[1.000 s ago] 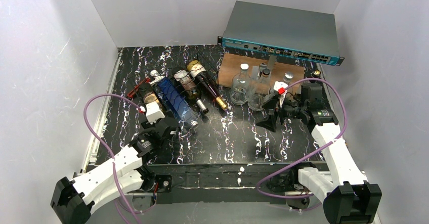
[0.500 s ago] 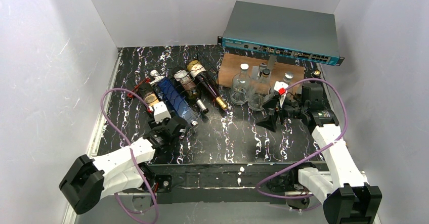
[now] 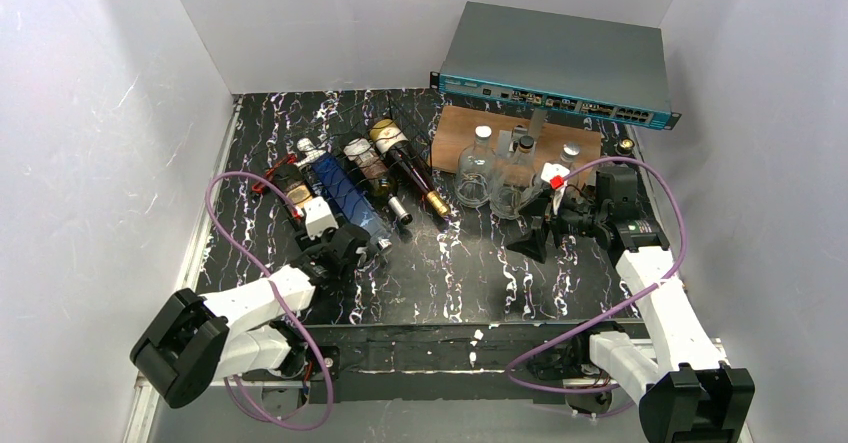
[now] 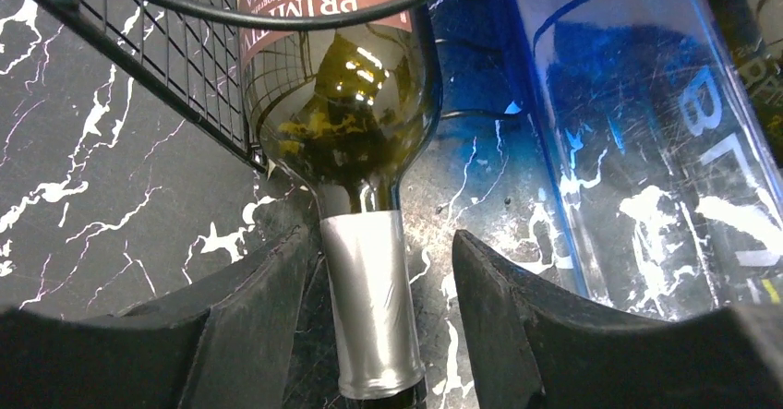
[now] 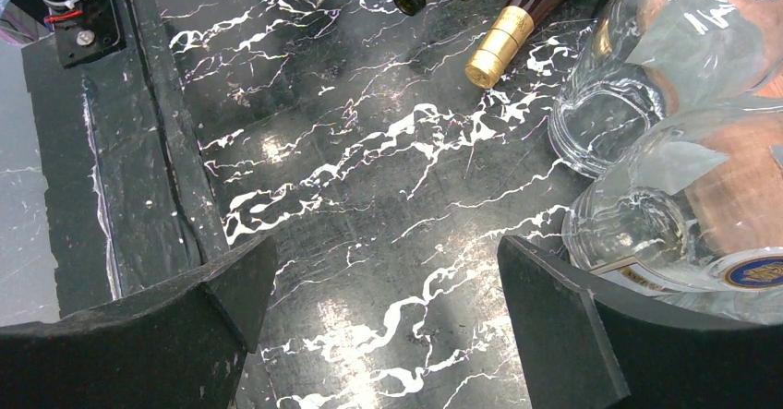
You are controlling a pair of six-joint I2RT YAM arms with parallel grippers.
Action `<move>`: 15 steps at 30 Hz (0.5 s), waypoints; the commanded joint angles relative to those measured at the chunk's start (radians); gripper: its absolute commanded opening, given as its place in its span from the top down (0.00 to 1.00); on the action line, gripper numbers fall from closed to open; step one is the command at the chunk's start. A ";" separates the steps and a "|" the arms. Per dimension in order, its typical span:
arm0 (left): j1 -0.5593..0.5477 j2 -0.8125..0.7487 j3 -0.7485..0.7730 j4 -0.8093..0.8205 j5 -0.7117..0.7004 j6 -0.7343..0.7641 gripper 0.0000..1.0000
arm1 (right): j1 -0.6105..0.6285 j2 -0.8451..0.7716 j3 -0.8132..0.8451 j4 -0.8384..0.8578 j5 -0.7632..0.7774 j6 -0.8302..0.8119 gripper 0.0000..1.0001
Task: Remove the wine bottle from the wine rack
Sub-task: Pick up the wine bottle from the wine rack.
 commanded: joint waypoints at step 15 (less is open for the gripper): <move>0.090 0.072 0.008 0.060 0.020 -0.011 0.50 | -0.003 -0.017 -0.004 0.031 -0.003 -0.016 0.01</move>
